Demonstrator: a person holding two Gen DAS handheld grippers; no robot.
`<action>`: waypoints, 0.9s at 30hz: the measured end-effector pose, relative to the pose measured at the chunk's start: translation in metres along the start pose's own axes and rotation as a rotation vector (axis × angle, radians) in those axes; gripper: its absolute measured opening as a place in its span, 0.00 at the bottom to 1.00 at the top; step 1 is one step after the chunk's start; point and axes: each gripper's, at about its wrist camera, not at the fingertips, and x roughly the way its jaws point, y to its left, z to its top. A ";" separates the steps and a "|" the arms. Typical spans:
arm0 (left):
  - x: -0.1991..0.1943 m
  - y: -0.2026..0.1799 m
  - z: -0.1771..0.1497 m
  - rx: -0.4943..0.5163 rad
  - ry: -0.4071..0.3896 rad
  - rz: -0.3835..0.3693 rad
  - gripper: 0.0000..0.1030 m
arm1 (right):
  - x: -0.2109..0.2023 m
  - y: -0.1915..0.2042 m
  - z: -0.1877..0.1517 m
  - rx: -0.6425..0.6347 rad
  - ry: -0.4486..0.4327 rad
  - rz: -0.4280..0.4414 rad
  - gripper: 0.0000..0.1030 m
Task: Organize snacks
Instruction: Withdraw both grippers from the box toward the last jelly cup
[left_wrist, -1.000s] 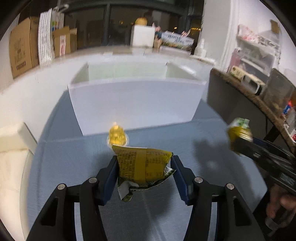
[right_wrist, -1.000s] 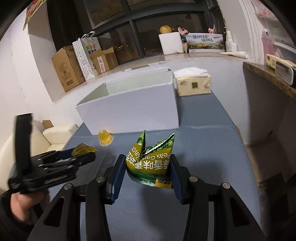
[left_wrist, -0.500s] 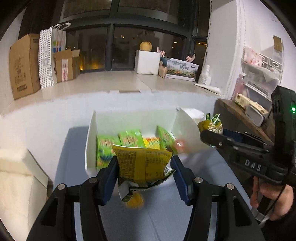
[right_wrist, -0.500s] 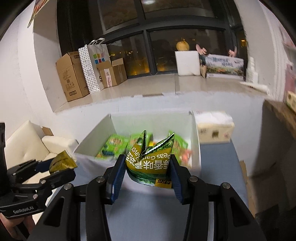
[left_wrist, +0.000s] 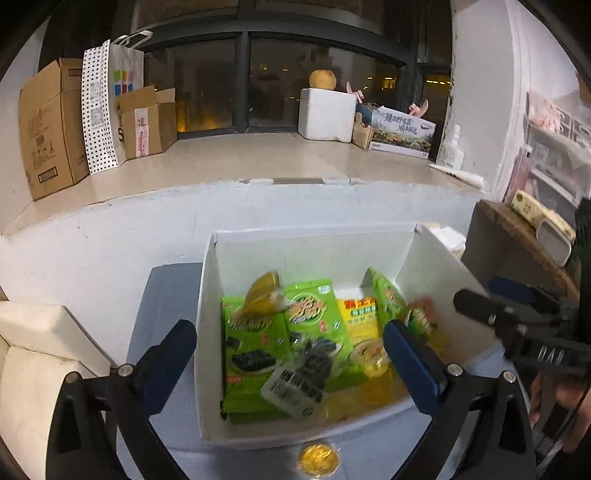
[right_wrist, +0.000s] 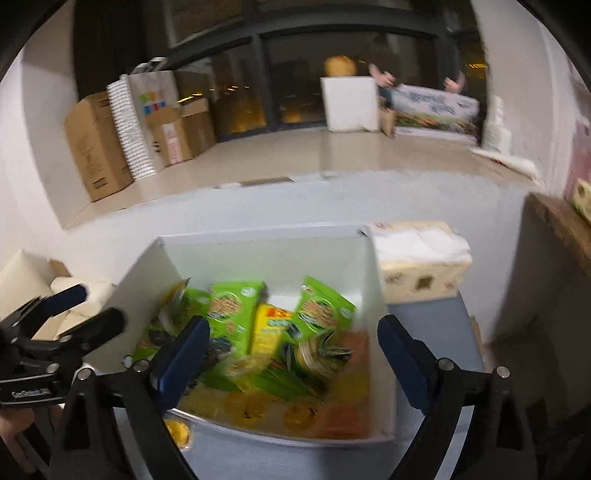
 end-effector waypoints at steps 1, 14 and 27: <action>-0.001 -0.001 -0.003 0.002 -0.003 -0.003 1.00 | -0.001 -0.002 -0.002 0.005 -0.002 0.000 0.93; -0.074 -0.012 -0.065 0.020 -0.028 -0.029 1.00 | -0.067 -0.009 -0.050 0.064 -0.061 0.081 0.93; -0.011 -0.024 -0.131 -0.063 0.124 -0.001 1.00 | -0.137 0.001 -0.144 0.078 -0.095 0.097 0.93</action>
